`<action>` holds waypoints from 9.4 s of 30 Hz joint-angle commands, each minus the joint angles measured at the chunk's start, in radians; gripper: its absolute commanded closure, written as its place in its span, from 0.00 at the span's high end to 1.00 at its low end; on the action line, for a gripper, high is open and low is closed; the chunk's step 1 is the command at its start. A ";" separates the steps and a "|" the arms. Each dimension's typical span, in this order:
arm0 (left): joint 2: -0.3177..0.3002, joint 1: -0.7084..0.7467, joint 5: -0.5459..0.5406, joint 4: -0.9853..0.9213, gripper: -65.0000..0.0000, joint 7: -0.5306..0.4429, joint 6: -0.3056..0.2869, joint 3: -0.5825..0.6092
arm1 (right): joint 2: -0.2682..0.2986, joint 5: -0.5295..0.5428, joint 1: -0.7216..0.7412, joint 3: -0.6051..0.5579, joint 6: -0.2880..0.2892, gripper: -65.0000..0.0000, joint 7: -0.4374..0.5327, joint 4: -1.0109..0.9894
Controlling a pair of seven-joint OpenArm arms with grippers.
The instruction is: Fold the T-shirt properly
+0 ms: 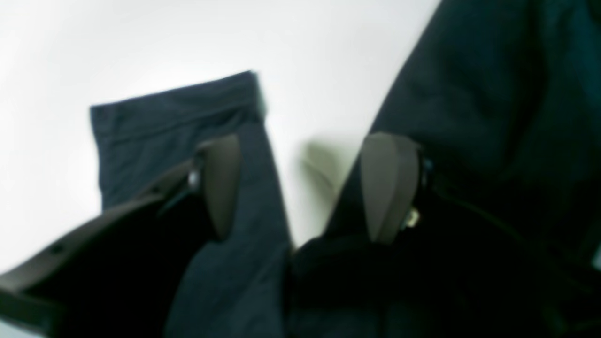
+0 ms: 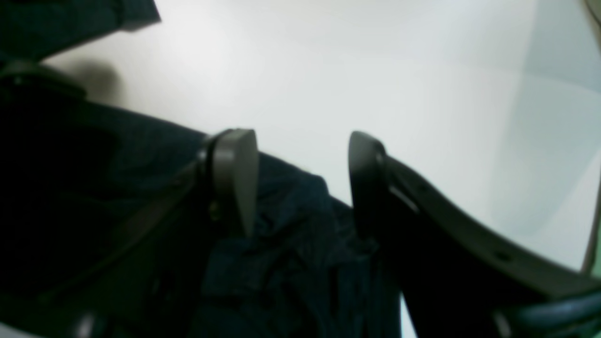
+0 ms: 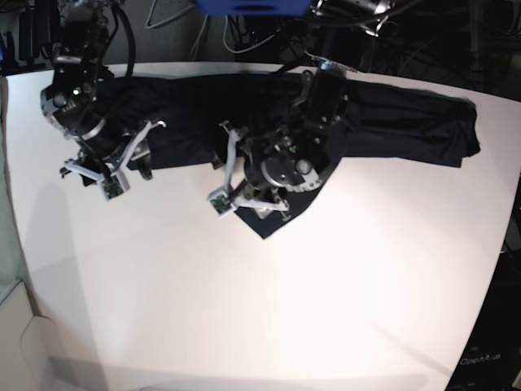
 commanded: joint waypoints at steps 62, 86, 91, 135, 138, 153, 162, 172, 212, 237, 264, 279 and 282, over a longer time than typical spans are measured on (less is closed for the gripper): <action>0.011 0.004 -0.076 0.168 0.00 -0.149 0.365 -0.134 | 0.013 0.012 0.008 0.001 0.003 0.50 0.024 0.011; -0.067 0.394 -0.205 0.531 0.00 -0.149 0.089 -0.863 | 0.025 0.012 0.036 -0.001 0.067 0.50 0.028 0.011; -0.067 0.429 -0.210 0.533 0.00 -0.149 0.003 -0.987 | 0.025 0.012 0.059 -0.001 0.067 0.50 0.028 0.011; -0.103 0.354 -0.207 0.341 0.00 -0.160 0.002 -1.188 | 0.007 0.012 -0.033 0.008 0.067 0.49 0.028 0.011; -0.103 0.317 -0.205 0.338 0.01 -0.151 0.002 -1.240 | 0.008 0.012 -0.033 0.008 0.067 0.49 0.028 0.011; -0.103 0.293 -0.213 0.271 0.69 -0.160 0.002 -1.273 | 0.007 0.012 -0.036 0.007 0.067 0.49 0.028 0.009; -0.107 0.253 -0.210 0.257 0.70 -0.154 0.002 -1.273 | 0.007 0.014 -0.056 0.005 0.067 0.49 0.028 0.009; -0.124 0.202 -0.205 0.108 0.70 -0.160 0.002 -1.268 | 0.011 0.014 -0.061 0.005 0.067 0.49 0.028 0.009; -0.067 0.221 -0.211 0.358 0.00 -0.063 0.002 -0.923 | 0.008 0.014 -0.052 0.001 0.067 0.49 0.028 0.009; -0.061 0.363 -0.208 0.505 0.00 0.035 0.002 -0.241 | 0.105 0.011 0.057 0.134 0.067 0.50 0.021 0.012; -0.046 0.280 -0.210 0.393 0.00 0.035 0.083 0.049 | 0.139 0.011 0.051 0.136 0.067 0.50 0.021 0.012; -0.080 0.282 -0.312 0.402 0.56 -0.027 0.070 0.039 | 0.140 0.011 0.050 0.136 0.067 0.50 0.021 0.011; -0.118 0.279 -0.398 0.402 0.56 -0.028 0.081 0.035 | 0.140 0.011 0.040 0.136 0.067 0.50 0.021 0.011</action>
